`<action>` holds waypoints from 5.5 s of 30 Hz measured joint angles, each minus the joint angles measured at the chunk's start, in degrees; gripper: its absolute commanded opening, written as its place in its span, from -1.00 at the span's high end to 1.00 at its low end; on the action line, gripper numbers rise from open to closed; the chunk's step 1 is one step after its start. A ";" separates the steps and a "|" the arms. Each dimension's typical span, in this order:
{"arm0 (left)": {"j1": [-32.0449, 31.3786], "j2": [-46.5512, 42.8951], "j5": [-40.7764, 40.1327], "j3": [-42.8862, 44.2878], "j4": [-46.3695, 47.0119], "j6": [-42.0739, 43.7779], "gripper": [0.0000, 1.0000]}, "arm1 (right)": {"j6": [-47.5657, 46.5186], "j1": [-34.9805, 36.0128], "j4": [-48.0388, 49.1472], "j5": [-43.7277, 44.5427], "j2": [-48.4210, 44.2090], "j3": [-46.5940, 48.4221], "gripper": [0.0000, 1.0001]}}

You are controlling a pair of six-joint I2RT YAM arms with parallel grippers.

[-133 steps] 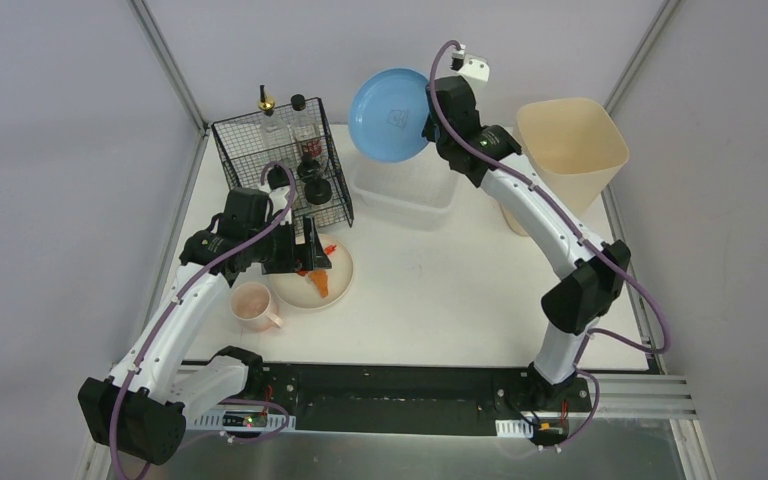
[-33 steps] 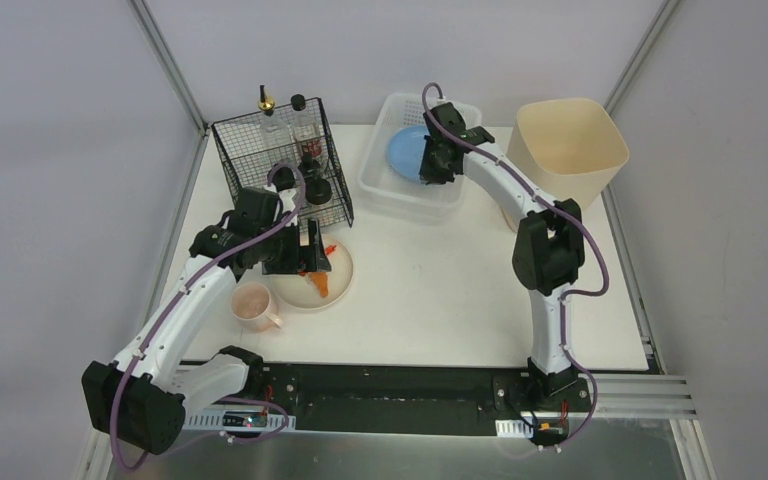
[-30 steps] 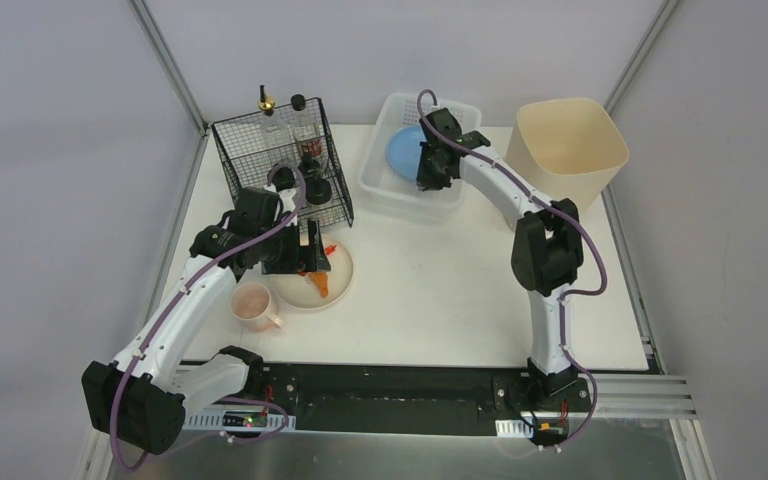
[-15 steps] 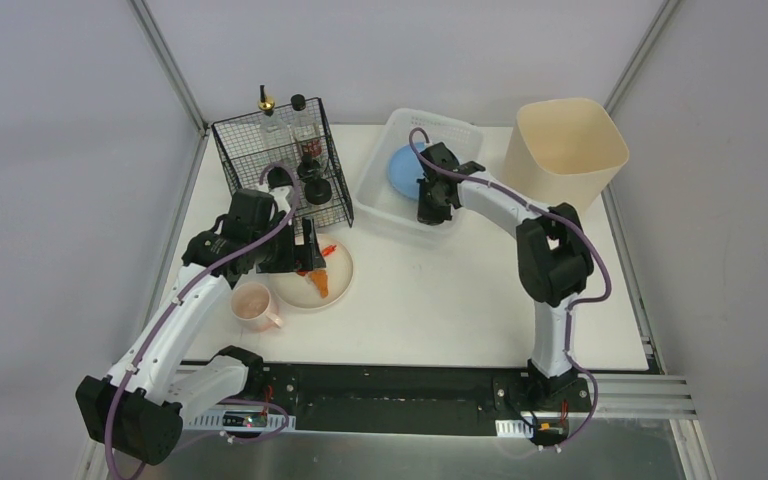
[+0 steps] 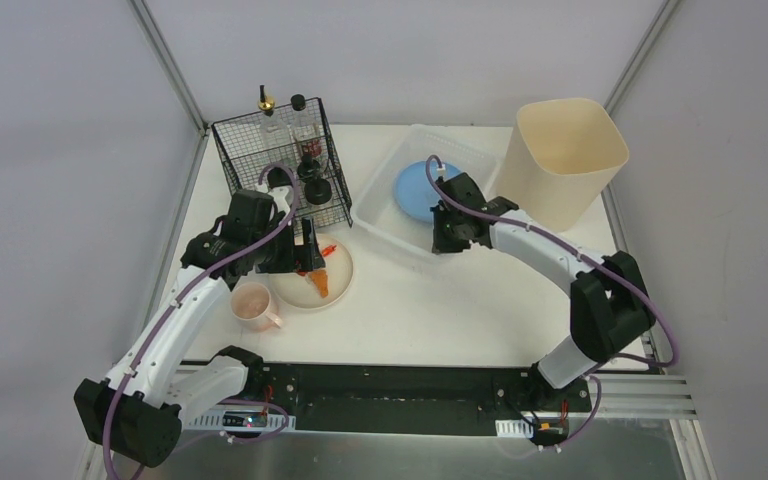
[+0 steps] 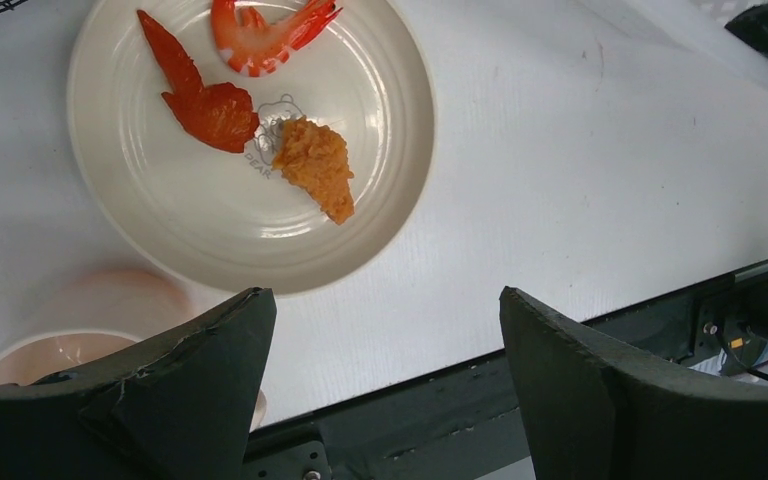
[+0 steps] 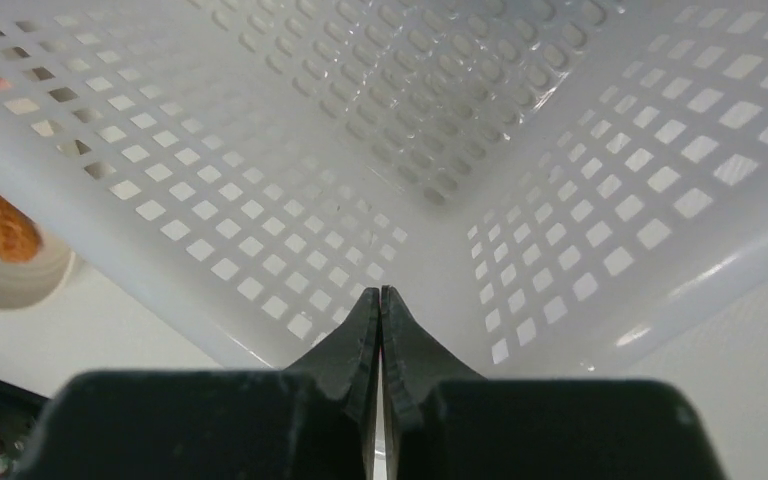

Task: Clear the kitchen counter

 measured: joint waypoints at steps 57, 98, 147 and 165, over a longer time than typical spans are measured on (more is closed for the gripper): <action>0.00 -22.29 -14.29 -2.80 -0.48 -1.57 -0.77 | 52.98 42.27 17.79 32.35 12.09 0.31 -0.25; 0.15 -22.62 -14.27 -3.74 -0.48 -1.53 -0.78 | 72.08 40.89 40.26 41.57 20.72 -8.70 1.00; 0.92 -21.99 -14.32 -3.76 -0.46 -1.53 -0.78 | 30.67 29.77 -19.80 15.82 -18.75 5.49 1.00; 0.92 -20.81 -13.79 -4.28 -0.46 -1.53 -0.78 | 18.60 -4.74 -27.04 6.38 -11.80 24.46 1.00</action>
